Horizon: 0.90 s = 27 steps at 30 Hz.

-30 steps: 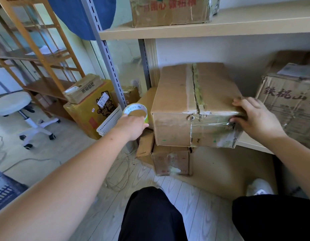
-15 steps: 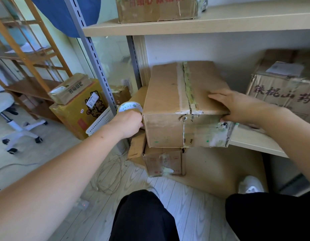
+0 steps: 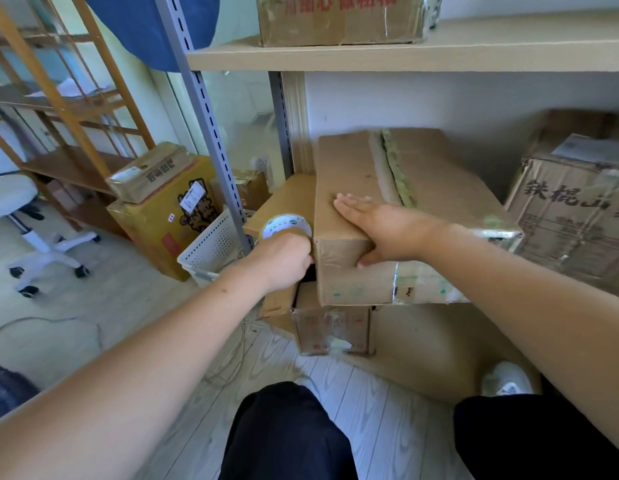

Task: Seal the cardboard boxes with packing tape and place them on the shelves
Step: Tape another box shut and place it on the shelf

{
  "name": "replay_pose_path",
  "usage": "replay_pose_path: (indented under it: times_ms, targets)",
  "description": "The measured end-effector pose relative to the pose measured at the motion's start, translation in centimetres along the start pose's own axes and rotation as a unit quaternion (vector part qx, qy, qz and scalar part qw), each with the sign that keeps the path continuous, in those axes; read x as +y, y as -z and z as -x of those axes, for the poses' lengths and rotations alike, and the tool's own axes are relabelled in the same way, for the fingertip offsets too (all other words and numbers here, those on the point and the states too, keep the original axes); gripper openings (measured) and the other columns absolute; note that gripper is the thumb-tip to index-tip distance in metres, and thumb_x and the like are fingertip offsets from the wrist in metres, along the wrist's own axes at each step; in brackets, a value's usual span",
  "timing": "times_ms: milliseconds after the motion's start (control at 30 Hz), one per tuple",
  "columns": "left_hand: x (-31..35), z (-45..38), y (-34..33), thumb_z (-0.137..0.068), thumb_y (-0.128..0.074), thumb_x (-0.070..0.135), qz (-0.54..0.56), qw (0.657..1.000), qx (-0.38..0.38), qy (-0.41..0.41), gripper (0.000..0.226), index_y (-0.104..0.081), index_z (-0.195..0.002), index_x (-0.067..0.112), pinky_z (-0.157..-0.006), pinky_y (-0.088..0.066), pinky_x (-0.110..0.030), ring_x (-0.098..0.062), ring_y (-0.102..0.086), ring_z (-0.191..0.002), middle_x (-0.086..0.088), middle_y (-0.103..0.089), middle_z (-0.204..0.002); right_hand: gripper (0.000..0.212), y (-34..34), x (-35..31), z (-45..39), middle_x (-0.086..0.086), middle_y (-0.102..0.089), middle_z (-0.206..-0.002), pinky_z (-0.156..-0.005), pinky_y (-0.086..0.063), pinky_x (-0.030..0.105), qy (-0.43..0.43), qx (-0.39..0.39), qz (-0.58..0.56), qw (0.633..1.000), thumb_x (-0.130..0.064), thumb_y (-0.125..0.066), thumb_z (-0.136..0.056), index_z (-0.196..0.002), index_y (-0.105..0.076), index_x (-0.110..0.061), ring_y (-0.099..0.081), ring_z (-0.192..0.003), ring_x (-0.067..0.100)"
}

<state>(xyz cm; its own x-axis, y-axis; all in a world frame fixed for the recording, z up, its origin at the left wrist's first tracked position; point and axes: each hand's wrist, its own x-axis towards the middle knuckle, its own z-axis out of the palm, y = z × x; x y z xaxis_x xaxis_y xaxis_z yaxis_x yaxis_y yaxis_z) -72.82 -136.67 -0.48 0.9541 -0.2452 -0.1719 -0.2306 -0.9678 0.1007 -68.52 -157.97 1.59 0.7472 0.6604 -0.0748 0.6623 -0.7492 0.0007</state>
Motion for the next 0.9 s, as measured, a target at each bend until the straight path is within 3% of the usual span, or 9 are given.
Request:
replay_pose_path:
  times_ms: [133, 333, 467, 567, 733, 900]
  targets:
    - [0.4, 0.3, -0.2, -0.097, -0.046, 0.016, 0.023, 0.999, 0.01, -0.023, 0.025, -0.063, -0.086, 0.003, -0.075, -0.055, -0.042, -0.028, -0.065, -0.083, -0.012, -0.068, -0.088, 0.11, -0.2, -3.7, -2.4, 0.007, 0.006, -0.166, -0.12, 0.001, 0.025, 0.028, 0.02, 0.003, 0.999, -0.039, -0.075, -0.083, -0.158, 0.0, -0.01, 0.0, -0.153, 0.017]
    - [-0.1, 0.8, 0.1, -0.091, -0.052, 0.015, 0.063, 0.995, -0.056, -0.052, 0.02, -0.064, -0.076, 0.011, -0.063, -0.051, -0.03, -0.018, -0.064, -0.068, 0.001, -0.066, -0.07, 0.095, -0.1, -4.9, -3.1, -0.003, -0.009, -0.166, -0.122, 0.004, 0.031, 0.056, 0.025, -0.002, 0.998, -0.047, -0.072, -0.083, -0.157, -0.02, -0.019, -0.001, -0.152, 0.012]
    - [-0.2, 1.2, 0.4, -0.091, -0.057, 0.015, 0.018, 0.995, -0.064, -0.08, 0.019, -0.046, -0.075, 0.016, -0.055, -0.037, -0.028, -0.018, -0.052, -0.069, 0.0, -0.053, -0.076, 0.09, -0.3, -5.3, -2.2, -0.003, -0.007, -0.166, -0.121, 0.004, 0.028, 0.045, 0.042, 0.004, 0.998, -0.057, -0.057, -0.09, -0.158, -0.015, -0.017, -0.003, -0.152, 0.011]
    - [-0.2, 0.8, 0.4, -0.095, -0.053, 0.018, 0.022, 0.996, -0.05, -0.068, 0.014, -0.056, -0.082, 0.018, -0.057, -0.04, -0.027, -0.015, -0.062, -0.077, 0.002, -0.067, -0.085, 0.085, -0.8, -5.7, -1.4, -0.004, -0.007, -0.166, -0.118, 0.004, 0.023, 0.009, 0.081, 0.002, 0.997, -0.051, -0.055, -0.093, -0.158, -0.013, -0.017, -0.007, -0.152, 0.011]
    - [-0.1, 0.4, -0.1, -0.1, -0.047, 0.032, 0.037, 0.999, -0.011, -0.035, 0.025, -0.061, -0.085, 0.017, -0.068, -0.052, -0.029, -0.013, -0.066, -0.068, 0.003, -0.072, -0.074, 0.085, -1.4, -5.8, 0.4, -0.003, 0.007, -0.166, -0.119, 0.002, 0.024, -0.027, 0.08, -0.005, 0.996, -0.046, -0.052, -0.095, -0.159, -0.003, -0.017, -0.001, -0.152, 0.011]
    - [3.7, -0.1, 0.5, -0.089, -0.05, 0.008, 0.031, 0.997, -0.025, -0.065, 0.025, -0.066, -0.071, 0.01, -0.067, -0.049, -0.031, -0.015, -0.059, -0.062, 0.0, -0.065, -0.065, 0.092, -2.0, -6.0, 2.9, 0.007, 0.008, -0.165, -0.123, -0.004, 0.029, -0.114, 0.109, -0.011, 0.987, -0.049, -0.049, -0.092, -0.158, 0.003, -0.01, -0.001, -0.153, 0.017]
